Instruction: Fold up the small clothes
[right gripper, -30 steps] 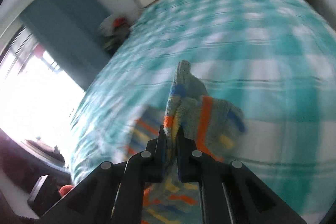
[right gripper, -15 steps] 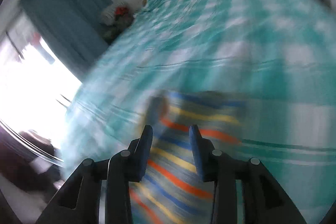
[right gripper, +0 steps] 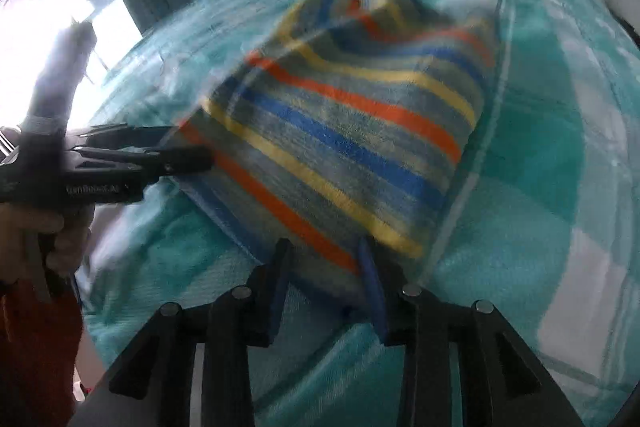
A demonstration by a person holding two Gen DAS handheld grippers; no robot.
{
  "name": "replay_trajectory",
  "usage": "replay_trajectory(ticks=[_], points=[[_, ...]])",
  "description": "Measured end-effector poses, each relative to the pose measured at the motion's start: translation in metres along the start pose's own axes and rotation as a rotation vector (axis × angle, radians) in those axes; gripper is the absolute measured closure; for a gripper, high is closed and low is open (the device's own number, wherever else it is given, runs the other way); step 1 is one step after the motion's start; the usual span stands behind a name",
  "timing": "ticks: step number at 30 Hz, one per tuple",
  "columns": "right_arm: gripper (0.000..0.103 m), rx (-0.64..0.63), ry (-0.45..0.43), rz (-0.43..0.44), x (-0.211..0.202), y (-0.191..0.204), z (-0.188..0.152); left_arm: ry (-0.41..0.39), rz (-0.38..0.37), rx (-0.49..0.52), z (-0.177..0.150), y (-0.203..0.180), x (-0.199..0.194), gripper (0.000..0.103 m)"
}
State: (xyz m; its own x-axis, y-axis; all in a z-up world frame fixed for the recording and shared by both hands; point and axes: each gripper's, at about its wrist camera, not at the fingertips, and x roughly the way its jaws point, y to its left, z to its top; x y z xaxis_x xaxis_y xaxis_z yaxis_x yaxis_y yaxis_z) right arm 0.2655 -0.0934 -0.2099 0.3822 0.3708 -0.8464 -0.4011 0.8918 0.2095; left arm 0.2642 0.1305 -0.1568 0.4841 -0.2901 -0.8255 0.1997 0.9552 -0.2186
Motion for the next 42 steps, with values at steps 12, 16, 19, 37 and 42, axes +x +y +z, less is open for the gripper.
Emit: replay_trajectory(ticks=[12,16,19,37,42], points=[[0.068,0.191,0.010,0.004,0.036,-0.093,0.141,0.100,0.040,-0.025,0.095,-0.007,0.111,0.016],[0.068,0.221,-0.020,-0.041,0.046,-0.100,0.136,0.059,0.008,-0.013,0.085,-0.004,0.074,0.017],[0.068,0.200,-0.116,-0.036,0.008,-0.086,0.125,0.030,-0.023,-0.025,0.060,0.006,0.044,0.016],[0.026,0.201,-0.132,-0.189,-0.057,0.017,-0.043,0.016,0.192,0.056,-0.039,-0.021,0.002,0.011],[0.026,0.258,-0.115,-0.254,-0.067,0.013,-0.062,-0.008,0.193,0.070,-0.048,-0.030,-0.015,0.011]])
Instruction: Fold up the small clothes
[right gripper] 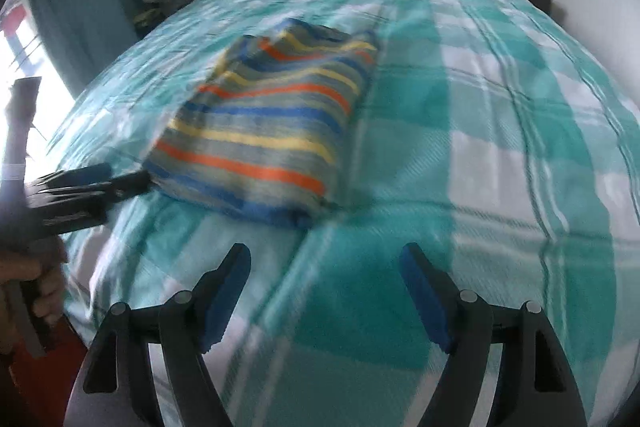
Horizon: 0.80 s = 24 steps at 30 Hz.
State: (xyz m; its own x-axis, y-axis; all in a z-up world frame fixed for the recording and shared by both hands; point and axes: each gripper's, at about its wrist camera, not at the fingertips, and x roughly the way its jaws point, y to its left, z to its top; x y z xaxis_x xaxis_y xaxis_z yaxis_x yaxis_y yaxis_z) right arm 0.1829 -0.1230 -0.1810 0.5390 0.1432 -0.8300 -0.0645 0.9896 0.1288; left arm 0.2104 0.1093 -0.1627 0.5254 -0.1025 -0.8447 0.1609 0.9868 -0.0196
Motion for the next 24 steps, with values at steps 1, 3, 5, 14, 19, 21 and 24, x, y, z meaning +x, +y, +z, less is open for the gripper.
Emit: replay_trajectory(ticks=[1,3,5,14,19,21,24], points=[[0.026,0.013,0.000,-0.005,-0.002,-0.003,-0.004,-0.003,0.000,0.003,-0.002,-0.001,-0.003,0.011],[0.026,0.034,-0.003,-0.018,-0.008,-0.007,-0.010,-0.008,0.000,0.009,-0.006,-0.002,-0.008,0.011],[0.026,0.043,-0.011,-0.034,-0.014,-0.008,-0.016,-0.011,0.000,0.010,-0.009,-0.002,-0.013,0.011],[0.008,0.024,-0.011,-0.162,-0.001,-0.015,-0.062,0.024,-0.018,-0.006,-0.078,0.000,0.019,0.004],[0.000,-0.066,-0.040,-0.200,0.009,-0.008,-0.082,0.019,-0.016,0.032,-0.084,-0.004,0.024,0.001],[0.000,-0.041,-0.049,-0.174,0.010,-0.013,-0.084,0.024,-0.030,0.029,-0.083,-0.003,0.026,0.001],[0.000,-0.044,-0.043,-0.168,0.011,-0.013,-0.085,0.008,-0.041,0.048,-0.086,-0.002,0.026,0.001]])
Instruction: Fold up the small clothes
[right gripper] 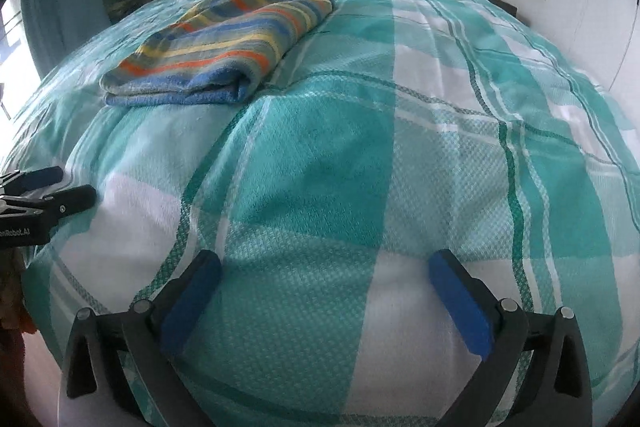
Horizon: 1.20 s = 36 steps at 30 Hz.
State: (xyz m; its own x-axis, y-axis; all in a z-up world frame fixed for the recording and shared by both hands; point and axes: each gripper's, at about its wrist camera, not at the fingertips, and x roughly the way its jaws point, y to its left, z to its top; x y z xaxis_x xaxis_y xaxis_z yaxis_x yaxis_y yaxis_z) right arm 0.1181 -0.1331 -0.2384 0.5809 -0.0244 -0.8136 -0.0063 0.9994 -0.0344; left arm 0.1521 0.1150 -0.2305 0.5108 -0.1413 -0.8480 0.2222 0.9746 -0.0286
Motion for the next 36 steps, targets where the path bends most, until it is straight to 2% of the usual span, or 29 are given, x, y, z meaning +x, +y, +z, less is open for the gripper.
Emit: replay_trajectory(ticks=[9,11,13,15,16,18,19,21,24,25,26,28,30,31,32,33,34,36], points=[[0.000,-0.008,-0.008,-0.027,0.002,0.003,-0.003,-0.005,0.001,0.005,0.000,0.000,0.002,0.001],[0.000,-0.007,0.000,-0.028,0.002,0.003,-0.002,0.023,-0.009,0.006,0.002,0.001,-0.003,0.001],[0.000,0.005,0.037,-0.007,-0.001,0.001,0.003,0.062,-0.036,-0.015,0.012,0.008,-0.017,0.006],[0.001,0.032,0.077,0.036,-0.011,-0.007,0.013,-0.015,-0.119,-0.074,0.030,0.026,-0.044,0.007],[0.002,0.061,0.068,0.062,-0.018,-0.012,0.018,-0.068,-0.148,-0.099,0.042,0.036,-0.055,0.006],[0.002,0.150,-0.017,0.133,-0.037,-0.028,0.034,-0.148,-0.181,-0.153,0.077,0.056,-0.065,0.005],[0.002,0.179,-0.054,0.166,-0.042,-0.034,0.045,-0.162,-0.202,-0.175,0.096,0.063,-0.061,0.005],[0.002,0.229,-0.105,0.272,-0.038,-0.043,0.077,-0.124,-0.251,-0.211,0.140,0.073,-0.028,0.005],[0.002,0.312,-0.105,0.467,-0.003,-0.049,0.130,-0.031,-0.269,-0.212,0.177,0.071,0.025,0.008],[0.003,0.329,-0.093,0.506,0.011,-0.049,0.144,0.000,-0.291,-0.214,0.183,0.068,0.040,0.011],[0.004,0.336,-0.070,0.529,0.029,-0.046,0.158,0.029,-0.315,-0.218,0.188,0.065,0.054,0.014],[0.016,0.348,-0.005,0.554,0.063,-0.044,0.178,0.075,-0.359,-0.228,0.191,0.057,0.073,0.017],[0.021,0.385,0.076,0.585,0.099,-0.038,0.187,0.091,-0.363,-0.228,0.192,0.050,0.086,0.018],[0.026,0.411,0.106,0.610,0.113,-0.034,0.189,0.079,-0.356,-0.219,0.192,0.046,0.088,0.028],[0.030,0.422,0.129,0.617,0.124,-0.029,0.191,0.073,-0.363,-0.213,0.192,0.043,0.088,0.042],[0.042,0.419,0.131,0.618,0.129,-0.024,0.193,0.088,-0.387,-0.216,0.193,0.040,0.091,0.084],[0.062,0.398,0.138,0.603,0.132,-0.016,0.196,0.114,-0.384,-0.228,0.196,0.037,0.092,0.086],[0.070,0.342,0.139,0.542,0.129,-0.004,0.201,0.074,-0.351,-0.196,0.201,0.029,0.075,0.088]])
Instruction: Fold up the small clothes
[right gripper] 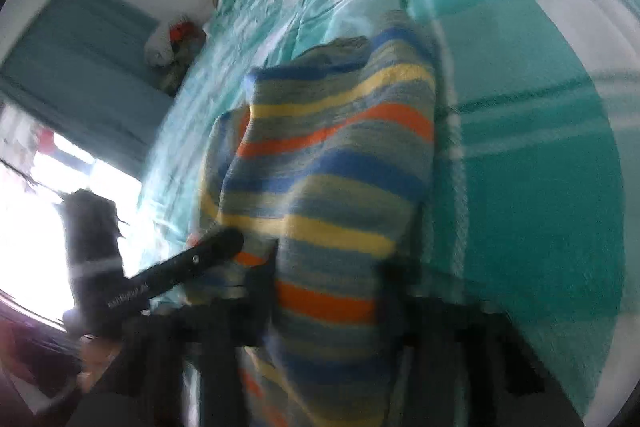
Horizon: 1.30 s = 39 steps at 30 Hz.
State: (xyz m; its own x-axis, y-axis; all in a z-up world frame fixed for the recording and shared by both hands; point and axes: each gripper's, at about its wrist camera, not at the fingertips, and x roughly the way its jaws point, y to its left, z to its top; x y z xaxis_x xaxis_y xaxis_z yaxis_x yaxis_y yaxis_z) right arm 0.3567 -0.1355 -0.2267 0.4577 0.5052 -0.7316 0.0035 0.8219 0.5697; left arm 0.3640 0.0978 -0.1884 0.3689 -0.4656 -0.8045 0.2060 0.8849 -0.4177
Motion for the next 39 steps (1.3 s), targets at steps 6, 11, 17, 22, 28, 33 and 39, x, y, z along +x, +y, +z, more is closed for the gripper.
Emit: replay_trajectory(ticks=[6,11,17,22,28,33,39], points=[[0.078,-0.280,-0.147,-0.104,-0.069,0.070,-0.005,-0.170,-0.038,0.180,-0.007,-0.064,-0.082,0.088],[0.077,-0.349,-0.241,-0.115,-0.132,0.084,-0.002,-0.234,-0.060,0.210,-0.012,-0.090,-0.100,0.074],[0.006,-0.221,-0.211,-0.372,-0.158,0.023,-0.030,-0.113,0.238,0.174,-0.067,-0.060,-0.058,0.010],[0.001,-0.240,-0.180,-0.492,-0.194,0.012,-0.106,-0.185,0.415,0.242,-0.143,-0.065,-0.109,0.005],[0.000,-0.225,-0.191,-0.484,-0.226,0.060,-0.168,-0.206,0.548,0.262,-0.181,-0.111,-0.164,0.003],[0.000,-0.233,-0.227,-0.473,-0.261,0.103,-0.193,-0.173,0.502,0.247,-0.184,-0.141,-0.195,0.003],[0.000,-0.245,-0.237,-0.496,-0.282,0.128,-0.192,-0.133,0.350,0.190,-0.173,-0.144,-0.206,0.002]])
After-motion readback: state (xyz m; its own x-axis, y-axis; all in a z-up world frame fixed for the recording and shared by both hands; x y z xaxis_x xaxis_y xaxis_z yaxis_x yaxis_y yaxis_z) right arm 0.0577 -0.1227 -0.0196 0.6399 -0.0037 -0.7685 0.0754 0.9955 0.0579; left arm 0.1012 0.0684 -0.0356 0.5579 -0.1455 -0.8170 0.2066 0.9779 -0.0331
